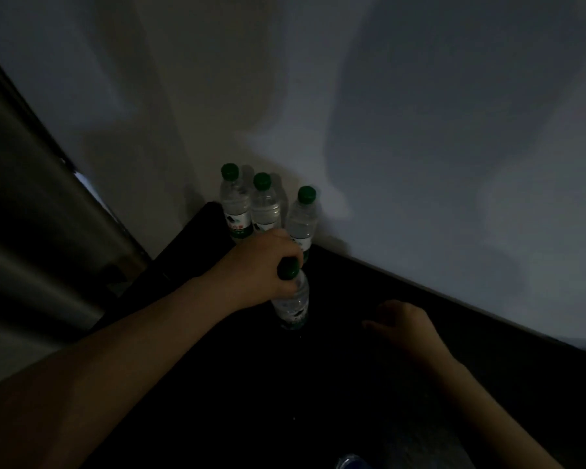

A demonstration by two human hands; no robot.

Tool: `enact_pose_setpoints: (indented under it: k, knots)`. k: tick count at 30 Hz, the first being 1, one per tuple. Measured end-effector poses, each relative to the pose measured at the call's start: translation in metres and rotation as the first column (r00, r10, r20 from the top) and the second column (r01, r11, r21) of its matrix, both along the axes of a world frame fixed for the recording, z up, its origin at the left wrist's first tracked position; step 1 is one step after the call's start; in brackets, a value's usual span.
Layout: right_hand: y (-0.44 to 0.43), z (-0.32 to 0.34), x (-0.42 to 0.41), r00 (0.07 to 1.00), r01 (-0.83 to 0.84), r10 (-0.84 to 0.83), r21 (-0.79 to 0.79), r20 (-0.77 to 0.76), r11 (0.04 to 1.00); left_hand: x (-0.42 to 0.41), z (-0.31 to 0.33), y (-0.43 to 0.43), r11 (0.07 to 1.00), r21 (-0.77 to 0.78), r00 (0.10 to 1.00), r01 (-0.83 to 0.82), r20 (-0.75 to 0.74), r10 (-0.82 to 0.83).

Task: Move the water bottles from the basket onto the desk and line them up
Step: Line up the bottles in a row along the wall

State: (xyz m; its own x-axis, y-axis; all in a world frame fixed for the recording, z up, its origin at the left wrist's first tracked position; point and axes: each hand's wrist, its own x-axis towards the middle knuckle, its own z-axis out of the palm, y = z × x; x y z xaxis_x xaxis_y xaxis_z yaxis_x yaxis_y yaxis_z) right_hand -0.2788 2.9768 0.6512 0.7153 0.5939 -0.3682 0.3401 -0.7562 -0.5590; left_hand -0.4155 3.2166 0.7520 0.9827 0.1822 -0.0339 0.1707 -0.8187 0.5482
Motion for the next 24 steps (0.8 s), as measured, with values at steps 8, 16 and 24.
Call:
enact_pose_setpoints:
  k: [8, 16, 24]
  knots:
    - [-0.034, -0.011, 0.010, 0.998, 0.051, -0.049, 0.050, -0.044, 0.997, 0.063, 0.002, -0.016, 0.979, 0.094, 0.982, 0.182, -0.059, -0.177]
    - [-0.039, -0.018, 0.014, 0.992, 0.068, -0.060, 0.079, -0.110, 0.995, 0.122, 0.003, -0.014, 0.893, 0.209, 0.910, 0.399, -0.208, -0.358]
    - [-0.041, -0.027, 0.021, 0.989, 0.089, -0.075, 0.106, -0.131, 0.990, 0.152, 0.007, -0.004, 0.831, 0.244, 0.859, 0.501, -0.258, -0.442]
